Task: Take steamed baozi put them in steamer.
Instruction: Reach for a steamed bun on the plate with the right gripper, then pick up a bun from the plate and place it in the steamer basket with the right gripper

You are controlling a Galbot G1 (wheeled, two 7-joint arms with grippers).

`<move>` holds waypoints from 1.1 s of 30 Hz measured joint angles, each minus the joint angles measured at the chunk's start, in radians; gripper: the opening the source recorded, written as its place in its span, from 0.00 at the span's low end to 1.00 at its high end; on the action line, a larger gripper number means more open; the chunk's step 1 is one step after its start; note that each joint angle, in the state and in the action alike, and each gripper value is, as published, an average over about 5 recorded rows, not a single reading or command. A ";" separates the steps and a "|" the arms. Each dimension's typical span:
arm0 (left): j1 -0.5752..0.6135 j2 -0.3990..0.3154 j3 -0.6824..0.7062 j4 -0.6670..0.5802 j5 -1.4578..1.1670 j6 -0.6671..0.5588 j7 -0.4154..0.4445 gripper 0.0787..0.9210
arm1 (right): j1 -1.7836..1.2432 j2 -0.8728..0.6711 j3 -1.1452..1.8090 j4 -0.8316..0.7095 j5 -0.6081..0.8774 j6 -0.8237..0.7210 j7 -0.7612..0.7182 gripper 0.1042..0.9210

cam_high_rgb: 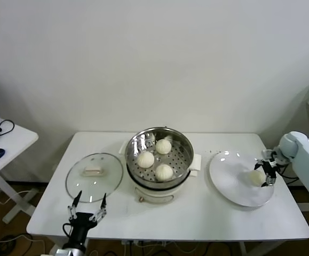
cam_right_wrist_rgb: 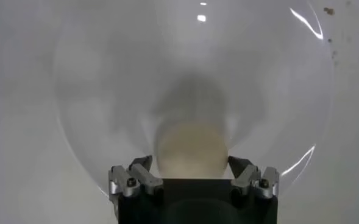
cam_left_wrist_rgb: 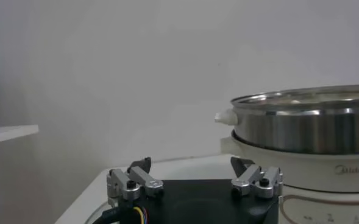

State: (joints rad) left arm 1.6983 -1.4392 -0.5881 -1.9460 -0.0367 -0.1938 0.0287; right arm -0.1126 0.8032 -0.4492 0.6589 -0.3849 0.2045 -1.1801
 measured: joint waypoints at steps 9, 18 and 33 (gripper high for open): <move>-0.002 0.000 -0.001 0.003 0.000 0.000 -0.001 0.88 | 0.013 0.017 0.005 -0.027 0.001 -0.002 -0.008 0.72; -0.004 -0.001 -0.002 0.005 -0.002 -0.001 -0.001 0.88 | 0.029 0.006 -0.015 -0.022 0.034 -0.013 -0.013 0.71; -0.020 -0.015 0.018 -0.029 -0.023 -0.007 0.002 0.88 | 0.285 -0.037 -0.352 0.108 0.440 -0.157 -0.004 0.70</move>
State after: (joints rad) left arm 1.6786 -1.4538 -0.5699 -1.9748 -0.0593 -0.2013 0.0310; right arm 0.1727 0.7664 -0.8010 0.7670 0.0549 0.0478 -1.1841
